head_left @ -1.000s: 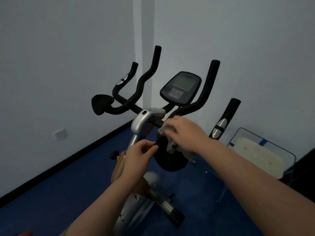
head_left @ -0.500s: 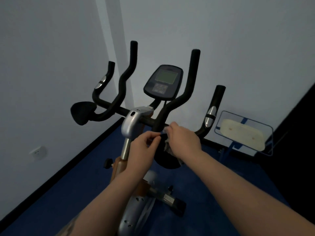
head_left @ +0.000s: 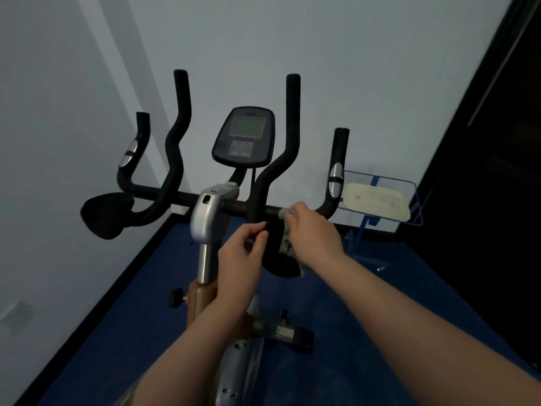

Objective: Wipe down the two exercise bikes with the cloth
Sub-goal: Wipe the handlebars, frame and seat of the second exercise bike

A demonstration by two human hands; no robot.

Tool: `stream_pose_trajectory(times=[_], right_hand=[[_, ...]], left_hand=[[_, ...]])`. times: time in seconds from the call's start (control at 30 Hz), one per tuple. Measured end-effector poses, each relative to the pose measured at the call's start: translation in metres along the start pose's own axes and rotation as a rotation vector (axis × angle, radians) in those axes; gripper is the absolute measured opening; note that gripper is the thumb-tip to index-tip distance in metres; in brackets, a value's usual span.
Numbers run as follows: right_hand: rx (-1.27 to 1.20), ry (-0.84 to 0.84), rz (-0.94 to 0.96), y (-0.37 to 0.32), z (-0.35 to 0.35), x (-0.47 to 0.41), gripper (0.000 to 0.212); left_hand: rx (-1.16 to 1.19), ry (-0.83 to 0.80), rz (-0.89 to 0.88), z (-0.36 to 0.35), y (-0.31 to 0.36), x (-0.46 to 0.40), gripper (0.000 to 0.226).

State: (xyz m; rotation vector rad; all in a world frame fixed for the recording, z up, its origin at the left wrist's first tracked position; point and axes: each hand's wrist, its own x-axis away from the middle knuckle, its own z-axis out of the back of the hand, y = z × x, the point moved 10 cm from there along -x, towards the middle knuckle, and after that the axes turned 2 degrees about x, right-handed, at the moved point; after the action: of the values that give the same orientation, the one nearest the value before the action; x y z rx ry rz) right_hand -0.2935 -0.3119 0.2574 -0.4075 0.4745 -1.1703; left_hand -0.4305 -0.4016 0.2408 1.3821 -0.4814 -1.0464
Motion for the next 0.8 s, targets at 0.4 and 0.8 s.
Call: stream_pose_trajectory(times=[0.4, 0.8], right_hand=[[0.104, 0.018, -0.097, 0.004, 0.000, 0.007, 0.026], [0.252, 0.133, -0.066, 0.007, 0.004, 0.031, 0.026]], left_hand=[[-0.004, -0.143, -0.051, -0.002, -0.002, -0.012, 0.021], [0.031, -0.136, -0.085, -0.003, -0.009, -0.010, 0.023]])
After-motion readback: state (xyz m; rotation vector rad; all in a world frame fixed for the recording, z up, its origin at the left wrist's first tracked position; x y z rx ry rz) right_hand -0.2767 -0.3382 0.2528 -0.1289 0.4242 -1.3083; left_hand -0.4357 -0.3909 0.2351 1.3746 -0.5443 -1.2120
